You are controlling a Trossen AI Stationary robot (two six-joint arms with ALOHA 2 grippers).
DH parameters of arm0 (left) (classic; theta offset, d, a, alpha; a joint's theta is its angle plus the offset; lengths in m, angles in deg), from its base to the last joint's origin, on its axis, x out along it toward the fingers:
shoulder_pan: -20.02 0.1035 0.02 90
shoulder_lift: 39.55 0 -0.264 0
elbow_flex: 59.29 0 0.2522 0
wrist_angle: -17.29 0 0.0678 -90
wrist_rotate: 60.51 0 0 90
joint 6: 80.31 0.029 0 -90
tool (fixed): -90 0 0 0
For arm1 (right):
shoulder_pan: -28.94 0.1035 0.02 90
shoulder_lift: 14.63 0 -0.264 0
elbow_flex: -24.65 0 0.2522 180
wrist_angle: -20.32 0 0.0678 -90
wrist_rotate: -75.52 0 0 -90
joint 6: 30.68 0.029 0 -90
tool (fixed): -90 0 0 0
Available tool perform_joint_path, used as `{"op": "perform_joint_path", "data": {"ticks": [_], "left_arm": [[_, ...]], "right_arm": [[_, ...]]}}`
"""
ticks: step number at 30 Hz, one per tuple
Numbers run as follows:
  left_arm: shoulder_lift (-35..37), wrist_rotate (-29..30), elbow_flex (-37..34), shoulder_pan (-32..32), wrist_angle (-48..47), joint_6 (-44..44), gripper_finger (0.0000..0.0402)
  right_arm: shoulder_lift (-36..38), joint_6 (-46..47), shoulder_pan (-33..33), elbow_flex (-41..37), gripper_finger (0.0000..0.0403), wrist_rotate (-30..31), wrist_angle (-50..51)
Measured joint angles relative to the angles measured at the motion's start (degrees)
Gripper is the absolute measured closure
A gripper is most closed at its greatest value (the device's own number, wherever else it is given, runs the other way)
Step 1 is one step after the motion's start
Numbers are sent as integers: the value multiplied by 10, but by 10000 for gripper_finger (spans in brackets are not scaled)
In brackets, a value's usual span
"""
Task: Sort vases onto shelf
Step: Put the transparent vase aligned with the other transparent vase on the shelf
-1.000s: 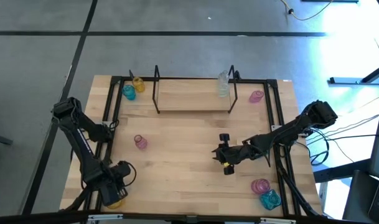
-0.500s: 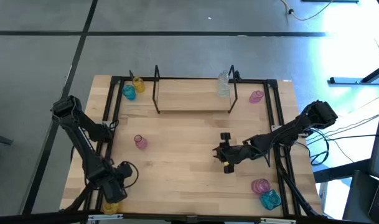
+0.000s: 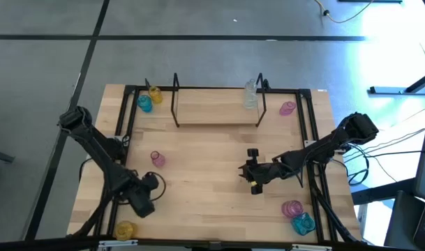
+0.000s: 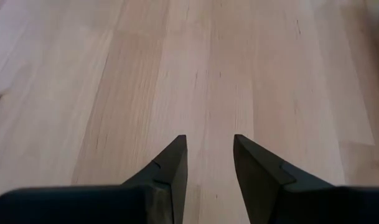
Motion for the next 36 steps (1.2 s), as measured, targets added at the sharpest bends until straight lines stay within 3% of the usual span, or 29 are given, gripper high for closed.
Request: {"op": "perform_joint_path", "data": {"ticks": [11, 21, 30, 36], "left_arm": [[-36, 60, 120, 139, -34, 190, 363], [-192, 125, 294, 263, -125, 449, 364], [-322, 132, 398, 327, -155, 538, 360], [-360, 124, 430, 338, -156, 569, 358]], "right_arm": [[1, -1, 0, 0, 288, 4, 5], [1, -1, 0, 0, 288, 4, 4], [1, 0, 0, 0, 288, 3, 7], [2, 0, 0, 0, 288, 3, 10]]}}
